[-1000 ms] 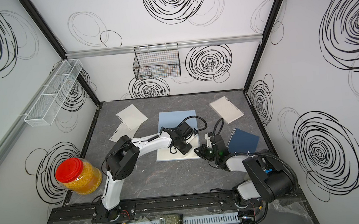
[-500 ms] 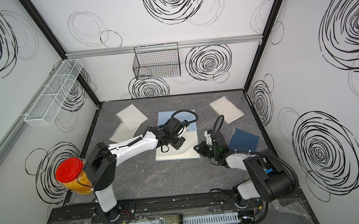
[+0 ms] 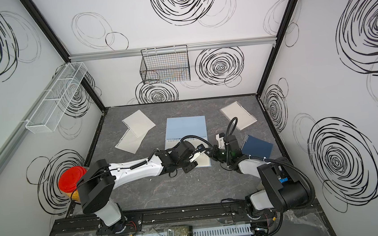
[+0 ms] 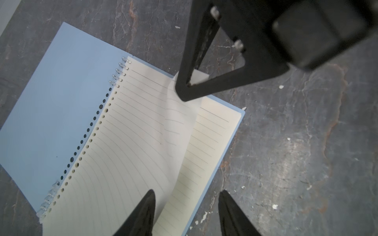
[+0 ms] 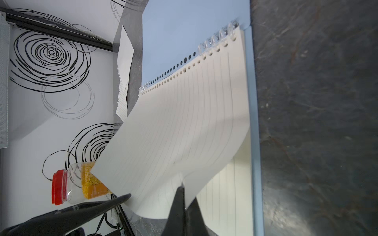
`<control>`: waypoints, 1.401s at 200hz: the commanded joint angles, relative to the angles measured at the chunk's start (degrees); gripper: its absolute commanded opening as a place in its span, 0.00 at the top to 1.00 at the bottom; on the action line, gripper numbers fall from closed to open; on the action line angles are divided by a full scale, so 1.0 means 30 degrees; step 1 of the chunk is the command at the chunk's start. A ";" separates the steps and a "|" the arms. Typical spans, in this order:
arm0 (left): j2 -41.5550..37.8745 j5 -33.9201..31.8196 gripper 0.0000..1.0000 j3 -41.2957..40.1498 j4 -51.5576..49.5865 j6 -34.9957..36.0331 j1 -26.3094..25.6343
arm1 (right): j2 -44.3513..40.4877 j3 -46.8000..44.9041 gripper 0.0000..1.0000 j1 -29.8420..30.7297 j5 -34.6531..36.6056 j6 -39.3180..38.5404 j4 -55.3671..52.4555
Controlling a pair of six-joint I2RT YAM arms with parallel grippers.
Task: Tear off pages from different notebooks
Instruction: Tear off the paper from the notebook.
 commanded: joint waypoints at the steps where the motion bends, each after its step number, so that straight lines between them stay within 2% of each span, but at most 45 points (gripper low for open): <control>1: 0.1056 -0.1674 0.47 0.1237 0.0490 0.1087 -0.0168 | 0.0130 0.0527 0.99 -0.0101 -0.0264 -0.0297 -0.0336; 62: 0.3243 -0.4336 0.49 0.3348 -0.0938 0.1693 -0.0765 | -0.0032 0.0543 0.98 -0.0101 -0.0294 -0.0293 -0.0421; 96: 0.3534 -0.4968 0.53 0.3697 -0.1193 0.1987 -0.0893 | -0.0104 0.0591 0.96 -0.0160 -0.0349 -0.0337 -0.0567; 128: 0.3579 -0.4691 0.60 0.3825 -0.1429 0.2000 -0.0800 | -0.0278 0.0594 0.88 -0.0220 -0.0322 -0.0343 -0.0708; 151: 0.3725 -0.4592 0.65 0.4055 -0.1665 0.1918 -0.0682 | -0.0447 0.0594 0.75 -0.0276 -0.0281 -0.0327 -0.0884; 165: 0.3769 -0.4536 0.65 0.4120 -0.1790 0.1935 -0.0626 | -0.0619 0.0550 0.70 -0.0307 -0.0225 -0.0379 -0.1029; 188: 0.3853 -0.4296 0.67 0.4239 -0.1927 0.1929 -0.0593 | -0.0973 0.0508 0.68 -0.0446 -0.0176 -0.0420 -0.1313; 238: 0.4309 -0.3812 0.67 0.4576 -0.2140 0.1799 -0.0622 | -0.2562 -0.0031 0.58 -0.1201 0.0175 -0.0447 -0.2020; 280: 0.4690 -0.3414 0.68 0.5151 -0.2301 0.1759 -0.0607 | -0.3805 -0.0504 0.57 -0.1735 0.0423 -0.0819 -0.3091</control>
